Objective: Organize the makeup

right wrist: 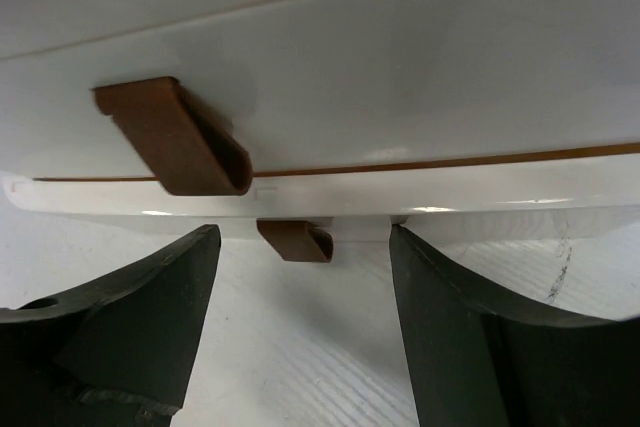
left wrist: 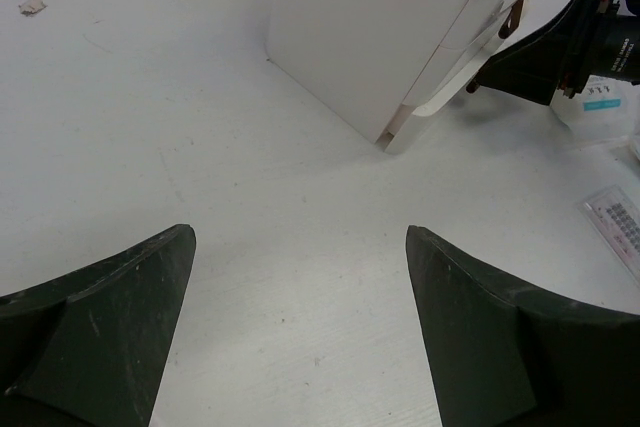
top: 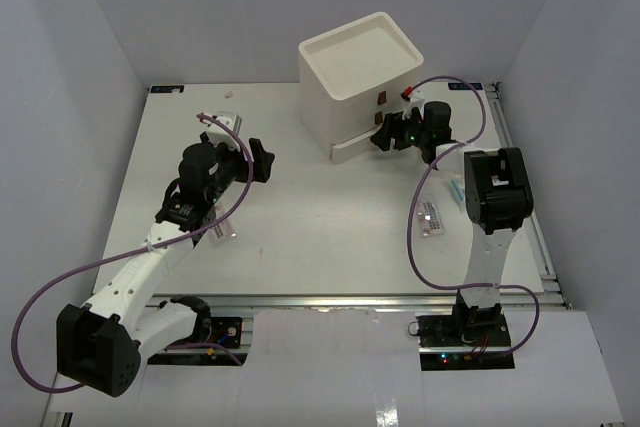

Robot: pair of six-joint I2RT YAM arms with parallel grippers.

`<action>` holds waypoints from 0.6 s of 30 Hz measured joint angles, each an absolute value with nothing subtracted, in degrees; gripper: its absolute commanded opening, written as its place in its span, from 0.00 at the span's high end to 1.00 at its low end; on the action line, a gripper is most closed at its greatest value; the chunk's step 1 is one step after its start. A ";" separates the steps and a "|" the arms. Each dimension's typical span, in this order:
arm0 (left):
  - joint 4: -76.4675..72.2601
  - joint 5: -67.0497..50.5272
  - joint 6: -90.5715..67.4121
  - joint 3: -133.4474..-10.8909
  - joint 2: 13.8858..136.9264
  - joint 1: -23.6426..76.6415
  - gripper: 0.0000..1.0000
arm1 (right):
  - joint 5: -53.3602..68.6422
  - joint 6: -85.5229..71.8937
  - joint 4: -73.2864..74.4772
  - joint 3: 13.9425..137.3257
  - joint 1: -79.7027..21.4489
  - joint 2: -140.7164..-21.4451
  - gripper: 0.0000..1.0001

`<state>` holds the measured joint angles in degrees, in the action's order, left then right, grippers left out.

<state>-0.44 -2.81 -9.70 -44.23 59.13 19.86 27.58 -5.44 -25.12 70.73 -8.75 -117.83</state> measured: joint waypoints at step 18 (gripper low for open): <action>-0.44 -2.07 -9.45 -44.23 59.16 19.86 0.02 | 27.50 -10.91 -28.60 70.81 -9.39 -119.77 0.92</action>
